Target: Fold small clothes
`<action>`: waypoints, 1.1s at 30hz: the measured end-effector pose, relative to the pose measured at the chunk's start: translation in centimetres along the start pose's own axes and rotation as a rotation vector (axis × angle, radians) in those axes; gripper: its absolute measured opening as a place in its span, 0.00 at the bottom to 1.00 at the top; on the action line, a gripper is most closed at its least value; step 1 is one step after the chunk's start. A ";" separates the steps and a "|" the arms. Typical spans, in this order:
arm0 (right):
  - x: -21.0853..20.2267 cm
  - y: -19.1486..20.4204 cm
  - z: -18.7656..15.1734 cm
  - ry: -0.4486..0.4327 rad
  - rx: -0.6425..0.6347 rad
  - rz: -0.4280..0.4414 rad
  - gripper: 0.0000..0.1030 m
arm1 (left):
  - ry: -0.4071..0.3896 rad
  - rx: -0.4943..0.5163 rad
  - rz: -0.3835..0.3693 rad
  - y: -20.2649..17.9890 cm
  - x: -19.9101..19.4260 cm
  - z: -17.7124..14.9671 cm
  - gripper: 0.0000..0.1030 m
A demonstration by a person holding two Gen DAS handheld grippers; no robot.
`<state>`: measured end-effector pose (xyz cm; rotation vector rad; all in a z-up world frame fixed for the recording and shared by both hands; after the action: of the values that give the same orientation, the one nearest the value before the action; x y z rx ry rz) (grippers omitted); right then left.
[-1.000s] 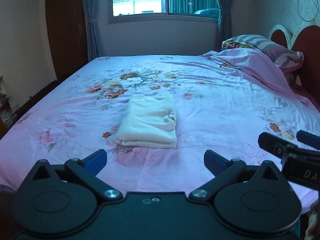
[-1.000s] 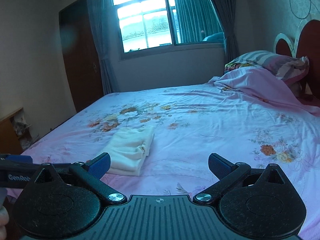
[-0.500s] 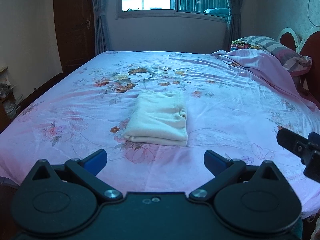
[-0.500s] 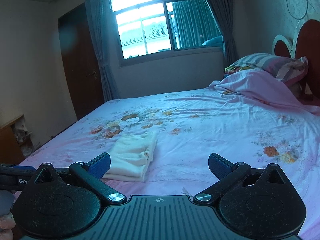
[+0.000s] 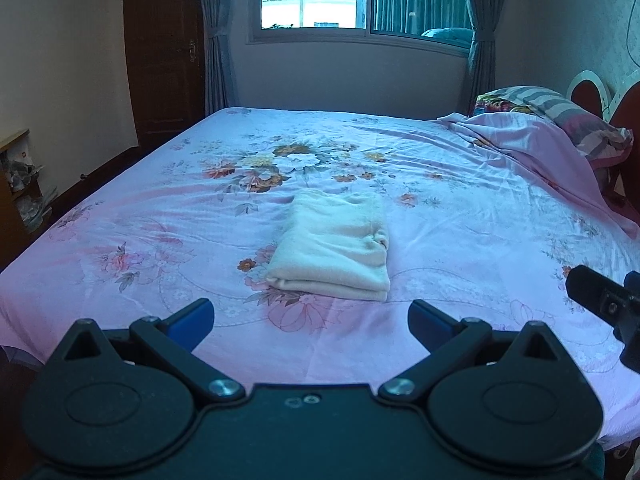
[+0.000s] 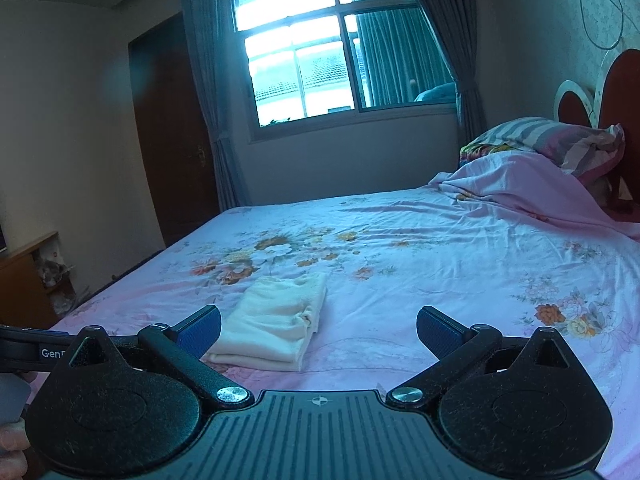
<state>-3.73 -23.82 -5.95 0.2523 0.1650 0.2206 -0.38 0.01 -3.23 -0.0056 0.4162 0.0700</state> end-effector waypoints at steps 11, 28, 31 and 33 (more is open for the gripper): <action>-0.1 0.5 0.0 -0.005 -0.010 0.024 1.00 | -0.009 -0.010 -0.001 0.0 -0.5 0.1 0.99; 0.4 0.5 -0.4 0.008 -0.006 0.027 1.00 | -0.004 -0.011 -0.001 0.2 -0.3 0.1 0.99; 0.4 0.6 -0.4 0.010 -0.007 0.028 1.00 | -0.001 -0.012 -0.003 0.4 -0.2 0.0 0.99; 0.4 0.6 -0.4 0.011 -0.009 0.030 1.00 | 0.000 -0.012 -0.004 0.5 -0.1 -0.1 0.99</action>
<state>-3.58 -23.04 -6.23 0.2445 0.1715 0.2526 -0.60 0.48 -3.30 -0.0186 0.4158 0.0688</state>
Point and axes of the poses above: each gripper's, at about its wrist camera, not at the fingertips, and x roughly the way its jaws point, y to its left, z to its top, the point moved 3 cm from there along x, roughly the way its jaws point, and after that the axes turned 13 degrees about -y, right-handed, at the moved point
